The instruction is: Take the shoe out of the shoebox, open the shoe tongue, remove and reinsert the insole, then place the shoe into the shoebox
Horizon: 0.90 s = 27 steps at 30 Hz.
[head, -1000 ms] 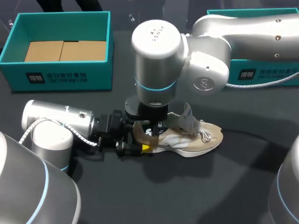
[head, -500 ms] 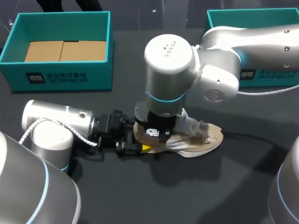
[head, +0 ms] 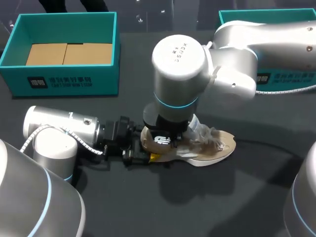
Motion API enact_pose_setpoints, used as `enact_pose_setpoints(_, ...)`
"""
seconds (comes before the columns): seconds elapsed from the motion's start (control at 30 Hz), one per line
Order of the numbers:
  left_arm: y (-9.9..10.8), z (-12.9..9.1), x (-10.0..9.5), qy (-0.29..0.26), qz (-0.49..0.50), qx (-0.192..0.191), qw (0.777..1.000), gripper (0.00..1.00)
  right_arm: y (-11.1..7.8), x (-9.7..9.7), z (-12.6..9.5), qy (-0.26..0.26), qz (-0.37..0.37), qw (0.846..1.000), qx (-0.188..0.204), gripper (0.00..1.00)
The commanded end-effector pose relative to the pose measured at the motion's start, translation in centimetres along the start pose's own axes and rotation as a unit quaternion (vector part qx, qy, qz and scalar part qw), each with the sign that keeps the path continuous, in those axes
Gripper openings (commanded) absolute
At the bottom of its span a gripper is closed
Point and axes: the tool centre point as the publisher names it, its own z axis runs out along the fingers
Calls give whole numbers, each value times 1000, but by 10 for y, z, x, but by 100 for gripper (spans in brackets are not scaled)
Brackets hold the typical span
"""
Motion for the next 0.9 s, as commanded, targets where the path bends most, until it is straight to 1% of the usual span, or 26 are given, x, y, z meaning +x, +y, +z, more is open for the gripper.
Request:
enact_pose_setpoints(0.03,4,2,1,-1,0,0,1000,0,7,-4,4,3,-7,1000,0,0)
enact_pose_setpoints(0.27,4,2,1,-1,0,0,1000,0,20,-11,12,8,-24,1000,-14,0)
enact_pose_setpoints(0.4,4,2,1,-1,0,0,1000,0,26,-14,17,12,-33,999,-14,0)
enact_pose_setpoints(0.5,4,2,1,-1,0,0,1000,0,21,-13,22,18,-28,999,-14,0)
enact_pose_setpoints(0.67,4,2,1,-1,0,0,1000,0,6,-5,28,31,-4,999,-8,0)
enact_pose_setpoints(0.77,4,2,1,-1,0,0,1000,0,-5,-1,28,32,10,999,-1,0)
enact_pose_setpoints(0.9,4,2,1,-1,0,0,1000,0,-15,0,23,27,22,999,8,0)
